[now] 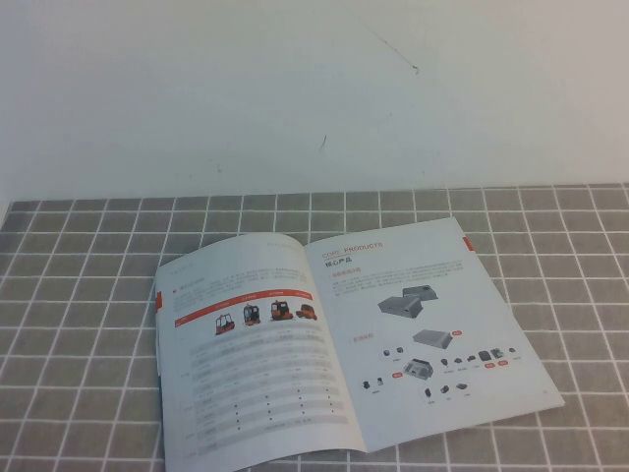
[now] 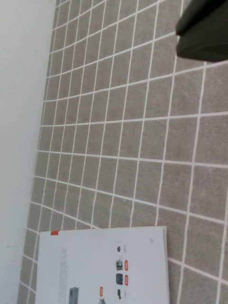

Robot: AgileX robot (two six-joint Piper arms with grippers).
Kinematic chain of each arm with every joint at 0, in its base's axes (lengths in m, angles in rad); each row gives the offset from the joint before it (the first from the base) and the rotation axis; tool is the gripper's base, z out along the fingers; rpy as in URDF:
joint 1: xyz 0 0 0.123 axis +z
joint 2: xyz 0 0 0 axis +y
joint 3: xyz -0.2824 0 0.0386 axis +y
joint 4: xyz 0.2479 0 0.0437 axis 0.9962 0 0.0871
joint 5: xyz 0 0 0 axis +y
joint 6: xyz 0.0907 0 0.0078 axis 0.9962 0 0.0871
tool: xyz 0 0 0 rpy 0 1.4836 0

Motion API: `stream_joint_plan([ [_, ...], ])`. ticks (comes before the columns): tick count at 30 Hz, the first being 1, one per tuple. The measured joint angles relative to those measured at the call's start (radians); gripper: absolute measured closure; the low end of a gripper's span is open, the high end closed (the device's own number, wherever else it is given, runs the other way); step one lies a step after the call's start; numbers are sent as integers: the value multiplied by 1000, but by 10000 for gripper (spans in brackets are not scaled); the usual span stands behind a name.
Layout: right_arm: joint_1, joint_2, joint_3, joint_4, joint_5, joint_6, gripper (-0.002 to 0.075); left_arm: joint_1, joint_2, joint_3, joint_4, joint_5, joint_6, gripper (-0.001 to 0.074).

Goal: Close book
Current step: 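Close the open booklet and leave it lying on the table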

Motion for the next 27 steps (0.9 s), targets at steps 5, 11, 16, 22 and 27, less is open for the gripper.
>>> stream_joint_plan([
  [5, 0, 0, 0, 0, 0, 0, 729, 0, 0, 0, 0, 0, 0, 738],
  [11, 0, 0, 0, 0, 0, 0, 729, 0, 0, 0, 0, 0, 0, 738],
  [16, 0, 0, 3, 0, -33, 0, 729, 0, 0, 2, 0, -24, 0, 738],
  [22, 0, 0, 4, 0, -306, 0, 729, 0, 0, 10, 0, -261, 0, 738],
  [27, 0, 0, 4, 0, -696, 0, 729, 0, 0, 10, -2, -565, 0, 738],
])
